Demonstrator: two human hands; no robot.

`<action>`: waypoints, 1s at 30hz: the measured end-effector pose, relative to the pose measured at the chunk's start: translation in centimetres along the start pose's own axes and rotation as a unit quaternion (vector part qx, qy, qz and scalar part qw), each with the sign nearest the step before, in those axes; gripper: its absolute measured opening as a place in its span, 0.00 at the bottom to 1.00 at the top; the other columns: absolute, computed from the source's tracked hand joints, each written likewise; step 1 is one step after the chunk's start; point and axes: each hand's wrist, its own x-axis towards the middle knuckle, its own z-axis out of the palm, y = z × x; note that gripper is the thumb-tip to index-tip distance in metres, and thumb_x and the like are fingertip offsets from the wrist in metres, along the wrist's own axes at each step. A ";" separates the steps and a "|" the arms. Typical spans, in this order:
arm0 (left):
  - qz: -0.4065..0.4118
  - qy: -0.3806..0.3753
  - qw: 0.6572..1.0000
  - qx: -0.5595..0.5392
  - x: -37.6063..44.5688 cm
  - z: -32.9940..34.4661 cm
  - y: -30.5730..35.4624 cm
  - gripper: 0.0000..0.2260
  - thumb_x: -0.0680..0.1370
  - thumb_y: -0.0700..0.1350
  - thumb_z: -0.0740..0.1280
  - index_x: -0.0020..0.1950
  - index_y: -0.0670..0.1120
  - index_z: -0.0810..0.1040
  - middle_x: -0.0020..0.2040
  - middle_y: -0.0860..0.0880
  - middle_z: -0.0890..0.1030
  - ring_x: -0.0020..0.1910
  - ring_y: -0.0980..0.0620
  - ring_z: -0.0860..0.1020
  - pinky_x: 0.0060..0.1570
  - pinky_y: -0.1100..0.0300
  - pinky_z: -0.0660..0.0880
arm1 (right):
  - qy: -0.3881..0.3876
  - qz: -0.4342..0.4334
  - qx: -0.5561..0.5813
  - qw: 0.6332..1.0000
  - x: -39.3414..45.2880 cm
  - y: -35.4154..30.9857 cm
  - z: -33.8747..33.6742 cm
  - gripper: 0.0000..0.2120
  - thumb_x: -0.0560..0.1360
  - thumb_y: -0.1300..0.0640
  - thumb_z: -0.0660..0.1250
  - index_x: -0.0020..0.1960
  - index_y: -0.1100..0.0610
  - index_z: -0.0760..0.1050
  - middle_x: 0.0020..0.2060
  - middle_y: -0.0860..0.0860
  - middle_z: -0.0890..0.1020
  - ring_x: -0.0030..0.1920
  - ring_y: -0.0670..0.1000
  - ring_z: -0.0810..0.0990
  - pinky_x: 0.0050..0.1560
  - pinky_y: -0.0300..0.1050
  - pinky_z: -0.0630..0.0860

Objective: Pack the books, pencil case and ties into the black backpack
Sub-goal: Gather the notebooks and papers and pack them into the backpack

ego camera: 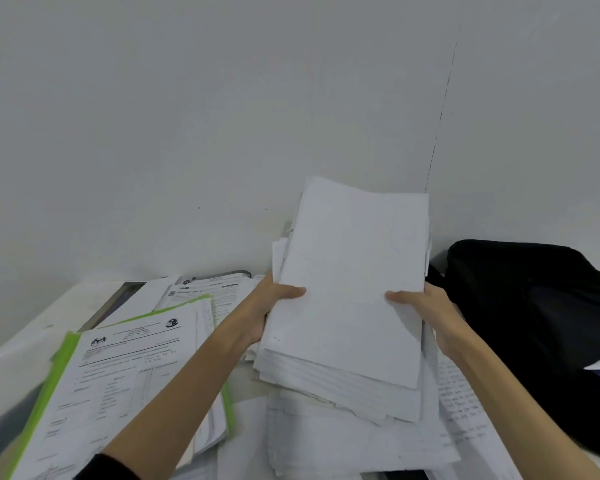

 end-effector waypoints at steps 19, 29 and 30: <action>0.257 0.086 0.961 0.053 -0.6 3.1 8.9 0.31 0.61 0.43 0.77 0.62 0.42 0.74 0.49 0.49 0.84 0.45 0.52 0.83 0.43 0.59 0.79 | -0.036 -0.155 0.081 0.984 2.0 -6.0 1.1 0.16 0.67 0.58 0.75 0.54 0.58 0.78 0.44 0.50 0.85 0.47 0.51 0.84 0.50 0.47 0.78; 0.166 0.156 0.974 -0.012 0.8 1.0 2.7 0.15 0.68 0.45 0.74 0.53 0.44 0.80 0.45 0.47 0.85 0.43 0.49 0.84 0.40 0.57 0.80 | -0.051 -0.165 0.042 0.984 1.8 -1.5 3.1 0.15 0.74 0.64 0.69 0.57 0.50 0.74 0.49 0.43 0.82 0.45 0.38 0.81 0.42 0.31 0.76; 0.179 0.156 0.971 -0.014 0.8 1.2 3.1 0.14 0.69 0.45 0.73 0.53 0.44 0.80 0.45 0.47 0.85 0.42 0.50 0.84 0.39 0.58 0.80 | -0.044 -0.170 0.053 0.983 1.7 -1.7 3.3 0.16 0.74 0.64 0.68 0.59 0.50 0.73 0.50 0.43 0.81 0.48 0.40 0.81 0.45 0.33 0.76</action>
